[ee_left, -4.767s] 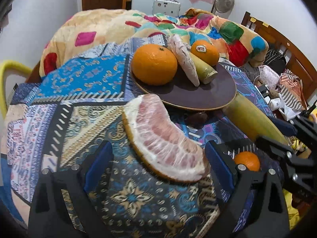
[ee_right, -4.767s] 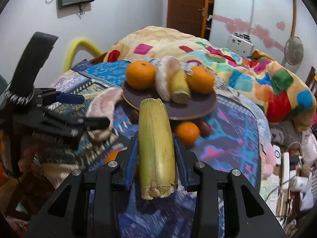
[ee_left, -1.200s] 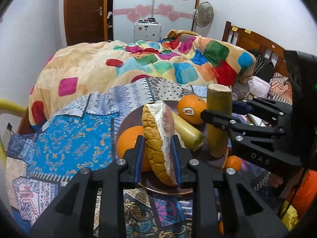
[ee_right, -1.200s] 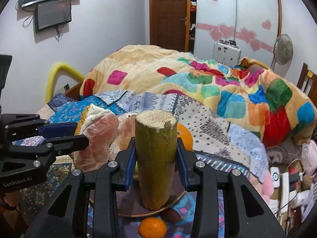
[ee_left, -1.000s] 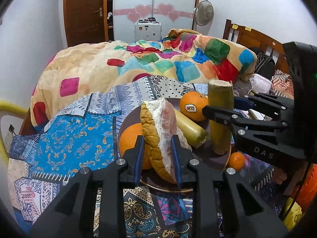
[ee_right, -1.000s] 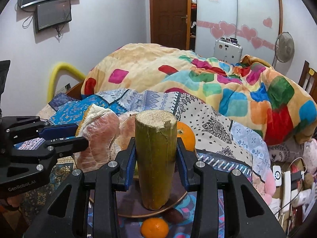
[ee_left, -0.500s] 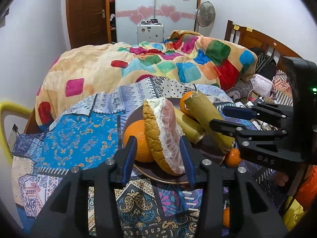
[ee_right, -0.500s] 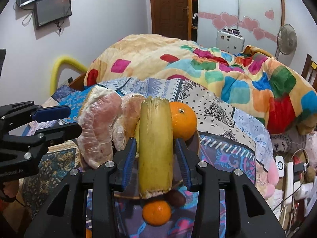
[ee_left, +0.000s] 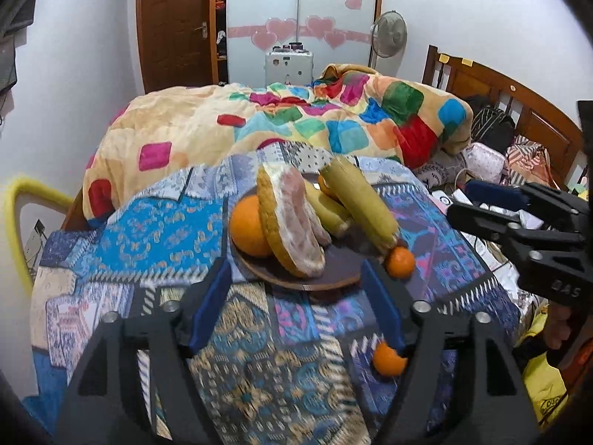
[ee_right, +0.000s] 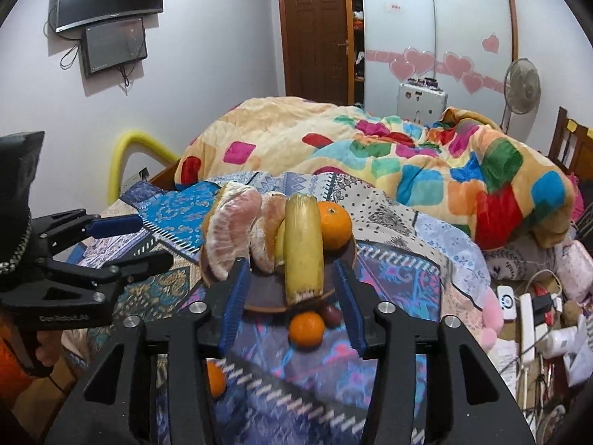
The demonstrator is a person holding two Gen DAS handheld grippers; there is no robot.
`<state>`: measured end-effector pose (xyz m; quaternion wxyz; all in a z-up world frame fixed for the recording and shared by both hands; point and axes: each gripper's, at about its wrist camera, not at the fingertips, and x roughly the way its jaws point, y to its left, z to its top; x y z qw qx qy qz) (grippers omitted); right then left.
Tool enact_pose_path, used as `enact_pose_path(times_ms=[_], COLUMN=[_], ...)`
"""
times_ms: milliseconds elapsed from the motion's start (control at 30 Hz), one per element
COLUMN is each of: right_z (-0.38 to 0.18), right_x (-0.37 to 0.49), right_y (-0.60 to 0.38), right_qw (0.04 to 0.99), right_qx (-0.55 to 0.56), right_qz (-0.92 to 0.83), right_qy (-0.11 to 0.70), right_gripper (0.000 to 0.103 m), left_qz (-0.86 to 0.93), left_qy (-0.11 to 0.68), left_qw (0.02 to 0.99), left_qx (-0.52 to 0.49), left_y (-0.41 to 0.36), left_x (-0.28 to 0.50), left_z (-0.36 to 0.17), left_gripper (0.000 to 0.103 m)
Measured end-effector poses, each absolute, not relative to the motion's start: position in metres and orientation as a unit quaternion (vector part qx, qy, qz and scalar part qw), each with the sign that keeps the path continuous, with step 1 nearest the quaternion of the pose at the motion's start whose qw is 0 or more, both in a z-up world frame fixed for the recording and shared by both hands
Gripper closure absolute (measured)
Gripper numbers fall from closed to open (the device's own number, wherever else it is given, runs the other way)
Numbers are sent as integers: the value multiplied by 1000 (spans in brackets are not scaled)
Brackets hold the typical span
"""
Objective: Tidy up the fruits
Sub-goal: 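Open both tools and move each toward a loose small orange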
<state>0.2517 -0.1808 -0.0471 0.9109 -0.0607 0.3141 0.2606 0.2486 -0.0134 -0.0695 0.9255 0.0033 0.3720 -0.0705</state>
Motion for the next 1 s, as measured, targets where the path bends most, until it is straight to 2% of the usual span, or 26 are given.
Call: enact_pose_path(times_ms=[100, 267, 667, 833, 900, 967, 1000], right_z=[-48, -54, -81, -87, -89, -92, -93], right_x=[233, 208, 183, 182, 184, 187, 187], right_y=[-187, -199, -219, -222, -222, -222, -222], right_qw=[912, 912, 908, 906, 906, 904, 904], right_qx=[-67, -67, -65, -64, -63, -62, -63], right_qz=[258, 256, 239, 239, 239, 240, 241], right_qy=[311, 313, 337, 342, 344, 347, 348], right_gripper=[57, 49, 48, 48, 48, 48, 48], left_qz=[-70, -68, -77, -89, -100, -112, -112], left_qy=[381, 393, 428, 437, 437, 434, 433], left_qw=[922, 917, 901, 895, 894, 894, 894], left_qx=[0, 8, 2, -11, -15, -11, -8], left_y=[-23, -42, -72, -74, -76, -79, -80], left_x=[237, 220, 210, 217, 218, 217, 217], left_z=[-76, -91, -134, -144, -145, -144, -143], left_gripper=[25, 24, 25, 41, 51, 66, 66])
